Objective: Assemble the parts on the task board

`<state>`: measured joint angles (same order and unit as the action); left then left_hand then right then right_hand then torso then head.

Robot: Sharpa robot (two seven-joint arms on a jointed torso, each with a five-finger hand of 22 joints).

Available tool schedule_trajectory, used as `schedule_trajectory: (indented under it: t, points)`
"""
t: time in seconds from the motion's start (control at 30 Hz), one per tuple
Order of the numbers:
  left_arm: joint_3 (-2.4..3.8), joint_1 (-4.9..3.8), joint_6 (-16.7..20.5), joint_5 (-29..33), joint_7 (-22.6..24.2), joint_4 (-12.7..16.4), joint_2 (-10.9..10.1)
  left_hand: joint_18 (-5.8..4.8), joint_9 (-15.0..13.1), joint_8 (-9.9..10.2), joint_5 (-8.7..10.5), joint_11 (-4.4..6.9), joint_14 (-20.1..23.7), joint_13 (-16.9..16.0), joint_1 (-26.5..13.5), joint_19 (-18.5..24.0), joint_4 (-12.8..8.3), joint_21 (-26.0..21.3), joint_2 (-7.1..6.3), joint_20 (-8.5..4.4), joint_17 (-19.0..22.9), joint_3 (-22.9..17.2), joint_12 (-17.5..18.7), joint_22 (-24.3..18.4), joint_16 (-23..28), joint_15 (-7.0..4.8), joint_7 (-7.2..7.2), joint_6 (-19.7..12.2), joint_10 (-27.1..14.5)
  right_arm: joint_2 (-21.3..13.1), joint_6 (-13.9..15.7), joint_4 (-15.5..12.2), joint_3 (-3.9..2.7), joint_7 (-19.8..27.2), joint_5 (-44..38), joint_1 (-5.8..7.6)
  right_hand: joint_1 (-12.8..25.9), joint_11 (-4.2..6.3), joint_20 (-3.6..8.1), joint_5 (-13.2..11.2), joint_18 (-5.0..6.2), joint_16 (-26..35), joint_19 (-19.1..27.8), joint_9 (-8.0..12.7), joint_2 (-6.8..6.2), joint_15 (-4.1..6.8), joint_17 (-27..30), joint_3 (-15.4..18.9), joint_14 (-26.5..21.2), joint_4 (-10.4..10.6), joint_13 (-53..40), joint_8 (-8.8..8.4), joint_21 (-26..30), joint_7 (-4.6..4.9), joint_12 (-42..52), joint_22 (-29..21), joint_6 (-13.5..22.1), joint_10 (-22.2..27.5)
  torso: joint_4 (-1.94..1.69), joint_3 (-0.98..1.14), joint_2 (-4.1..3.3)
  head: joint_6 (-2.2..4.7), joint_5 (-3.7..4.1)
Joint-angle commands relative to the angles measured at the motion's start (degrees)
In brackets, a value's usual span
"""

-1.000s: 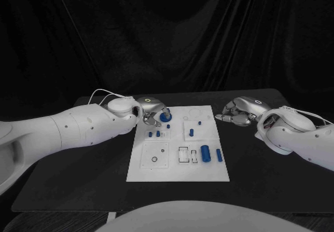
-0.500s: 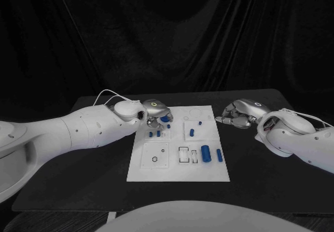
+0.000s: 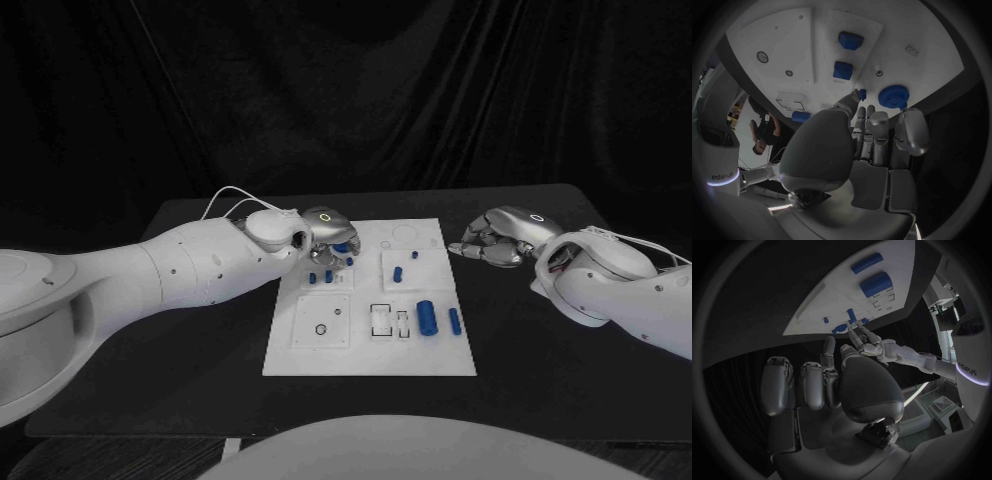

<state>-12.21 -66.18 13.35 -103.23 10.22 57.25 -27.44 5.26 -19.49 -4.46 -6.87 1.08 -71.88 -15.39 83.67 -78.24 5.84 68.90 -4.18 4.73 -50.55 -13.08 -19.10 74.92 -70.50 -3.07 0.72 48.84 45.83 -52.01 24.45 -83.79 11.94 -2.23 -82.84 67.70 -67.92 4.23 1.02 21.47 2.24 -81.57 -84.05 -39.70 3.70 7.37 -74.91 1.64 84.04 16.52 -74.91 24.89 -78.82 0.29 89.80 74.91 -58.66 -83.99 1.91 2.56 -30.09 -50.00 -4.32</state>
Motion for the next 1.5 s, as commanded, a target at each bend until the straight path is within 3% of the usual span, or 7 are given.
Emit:
schedule_trajectory:
  t: [0.03, 0.53, 0.9, 1.13, 1.27, 1.5]
  points:
    - [0.05, 0.27, -0.2, -0.4, 0.7, -0.6, 0.6, -0.59, 0.3, -0.1, -0.14, -0.03, -0.2, -0.1, -0.1, -0.5, 0.0, -0.1, 0.43, 0.10, 0.2, -0.5, -0.6, 8.9, -0.1, 0.12, -0.09, 0.5, 1.1, -0.2, 0.6, -0.2, -0.04, 0.3, -0.1, -0.16, -0.1, -0.51, -0.48, -0.1, 0.49, 0.2, -1.9, 0.1, -0.09, -0.39, -2.7, -0.2, 3.9, 0.1, -15.1, -0.24, 0.3, 0.07, 0.2, 11.4, -0.3, -6.0, 0.01, 0.00, 0.01, 0.00, 0.12]
    - [0.06, 0.99, -0.7, -0.4, 0.5, -3.5, 2.8, -0.56, 1.0, -0.7, -0.22, 0.18, 0.1, 0.6, -0.3, -0.4, 0.1, -0.4, 0.52, 0.08, 1.2, -1.7, -0.1, 8.8, 0.1, 0.21, 0.00, 2.3, 3.0, -0.3, 0.6, -0.3, -0.04, 0.1, 0.0, -0.17, -0.1, -0.51, -0.48, -0.1, 0.54, 0.3, -1.8, 0.1, -0.08, -0.40, -2.6, -0.2, 3.9, 0.1, -15.1, -0.29, 0.5, 0.05, 0.2, 11.4, -0.4, -6.0, 0.00, 0.00, 0.02, 0.00, 0.08]
    - [0.07, 1.74, -0.9, -0.4, 0.3, -5.7, 4.2, -0.46, 2.1, -0.8, -0.56, -0.13, 0.5, 3.3, -0.4, -0.3, 0.2, -1.2, 0.58, 0.06, 3.1, -4.0, 3.4, 8.7, 0.6, 0.36, 0.73, 4.6, 4.4, -0.4, 0.6, -0.4, -0.04, 0.0, 0.0, -0.16, -0.1, -0.51, -0.48, -0.1, 0.54, 0.3, -1.8, 0.1, -0.08, -0.40, -2.6, -0.2, 3.9, 0.1, -15.1, -0.29, 0.5, 0.05, 0.2, 11.4, -0.4, -6.0, 0.00, 0.00, 0.01, 0.00, 0.25]
    - [0.07, 2.10, 0.5, -0.4, 0.7, -6.0, 4.4, -0.51, 2.7, -1.5, -0.59, 0.03, 0.4, 4.7, -0.3, -0.5, -0.1, -1.2, 1.11, 0.04, 4.0, -5.7, 4.6, 8.7, 0.8, 0.52, 0.96, 8.5, 9.8, -0.4, 0.4, -0.4, -0.04, -0.1, 0.0, -0.16, -0.1, -0.50, -0.49, -0.1, 0.54, 0.3, -1.8, 0.1, -0.06, -0.40, -2.5, -0.2, 3.9, 0.1, -15.1, -0.32, 0.5, 0.03, 0.2, 11.4, -0.5, -6.0, 0.02, 0.00, 0.01, 0.00, 0.21]
    - [0.08, 2.19, 2.8, -0.4, 1.3, -6.0, 4.3, -0.62, 2.6, -2.5, -0.70, -0.02, -0.7, 5.4, -0.1, -1.0, -0.8, -0.7, 1.52, -0.03, 3.4, -6.1, 4.9, 8.9, 0.2, 0.53, 1.31, 12.0, 14.3, -0.4, 0.3, -0.4, -0.04, -0.2, 0.0, -0.16, -0.1, -0.49, -0.49, 0.0, 0.54, 0.3, -1.8, 0.1, -0.02, -0.40, -2.5, -0.2, 3.9, 0.0, -15.1, -0.31, 0.5, 0.02, 0.2, 11.4, -0.5, -6.0, 0.00, 0.01, 0.01, 0.00, 0.24]
    - [0.09, 2.20, 7.9, -0.4, 2.5, -4.6, 3.0, -1.01, 2.9, -2.8, -0.89, -0.45, -2.8, 6.4, -0.3, -2.4, -1.5, 1.2, 1.83, -0.24, 2.4, -6.0, 6.1, 9.4, -0.3, 0.34, 1.80, 14.8, 18.5, -0.5, 0.2, -0.3, -0.04, -0.2, 0.0, -0.17, -0.2, -0.47, -0.49, 0.0, 0.55, 0.3, -1.8, 0.1, 0.02, -0.39, -2.5, -0.3, 3.9, 0.0, -15.1, -0.30, 0.5, 0.00, 0.2, 11.3, -0.6, -6.0, -0.01, 0.01, 0.03, 0.00, 0.26]
